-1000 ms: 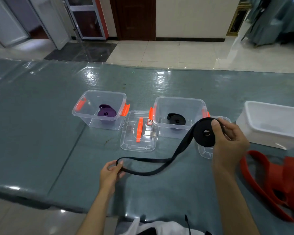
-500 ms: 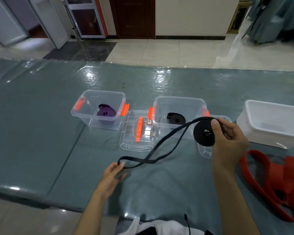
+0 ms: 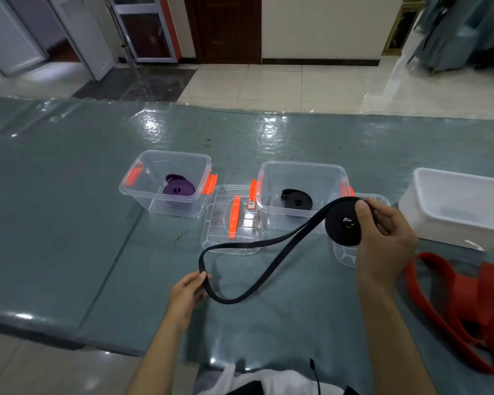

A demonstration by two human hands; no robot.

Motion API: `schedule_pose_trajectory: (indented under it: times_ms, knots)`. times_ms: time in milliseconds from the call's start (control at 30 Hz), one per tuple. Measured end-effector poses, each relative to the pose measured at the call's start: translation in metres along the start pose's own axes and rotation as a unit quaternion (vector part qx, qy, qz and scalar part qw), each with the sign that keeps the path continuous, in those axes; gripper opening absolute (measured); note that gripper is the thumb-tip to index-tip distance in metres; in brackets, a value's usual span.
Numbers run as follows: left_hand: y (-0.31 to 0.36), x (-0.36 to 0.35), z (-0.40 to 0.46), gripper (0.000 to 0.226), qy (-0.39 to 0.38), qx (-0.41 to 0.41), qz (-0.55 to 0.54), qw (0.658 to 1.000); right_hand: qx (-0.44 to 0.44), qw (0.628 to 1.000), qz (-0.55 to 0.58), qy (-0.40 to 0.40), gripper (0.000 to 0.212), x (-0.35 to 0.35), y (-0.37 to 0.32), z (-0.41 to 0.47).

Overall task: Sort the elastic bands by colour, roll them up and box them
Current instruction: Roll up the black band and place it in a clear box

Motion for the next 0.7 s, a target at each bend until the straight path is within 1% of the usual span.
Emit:
schedule_pose_trajectory:
  times_ms: [67,167,233,300,400,433,500,600,700]
  knots:
    - [-0.002,-0.007,-0.001,0.015,-0.055,0.025,-0.057,0.997,0.002,1.0,-0.002,0.0,0.011,-0.002,-0.002,-0.002]
    - [-0.001,-0.017,-0.004,0.012,-0.137,0.052,-0.173,0.974,0.006,1.0,-0.006,-0.003,0.013,-0.004,-0.005,-0.004]
    - [0.003,-0.019,-0.006,0.012,-0.162,0.047,-0.233,0.958,0.009,1.0,-0.007,-0.003,0.014,-0.004,-0.006,-0.005]
    - [0.007,-0.016,-0.007,0.014,-0.161,0.035,-0.283,0.945,0.009,1.0,-0.005,-0.001,0.014,-0.004,-0.007,-0.005]
    - [0.006,-0.006,-0.005,0.025,-0.133,0.036,-0.313,0.94,0.014,1.0,-0.008,0.0,0.016,-0.004,-0.009,-0.006]
    - [0.004,-0.001,-0.004,0.032,-0.113,0.038,-0.305,0.945,0.016,1.0,-0.008,0.0,0.017,-0.004,-0.009,-0.006]
    - [-0.002,0.011,0.001,0.043,-0.05,0.035,-0.252,0.966,0.016,1.0,-0.005,0.001,0.018,-0.003,-0.01,-0.006]
    - [-0.009,0.025,0.003,0.046,0.035,0.039,-0.174,0.983,0.017,1.0,-0.002,0.001,0.018,-0.003,-0.01,-0.006]
    - [-0.011,0.032,0.001,0.038,0.078,0.044,-0.144,0.985,0.02,1.0,-0.005,-0.002,0.018,-0.004,-0.011,-0.007]
Point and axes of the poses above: each hand's wrist, its own z-axis towards the middle knuckle, its own x-axis out of the back of the hand, y = z × x, the point moved 9 cm from there along z, towards the middle knuckle, and after that the axes turned 2 degrees about -x, right-handed, at the moved point
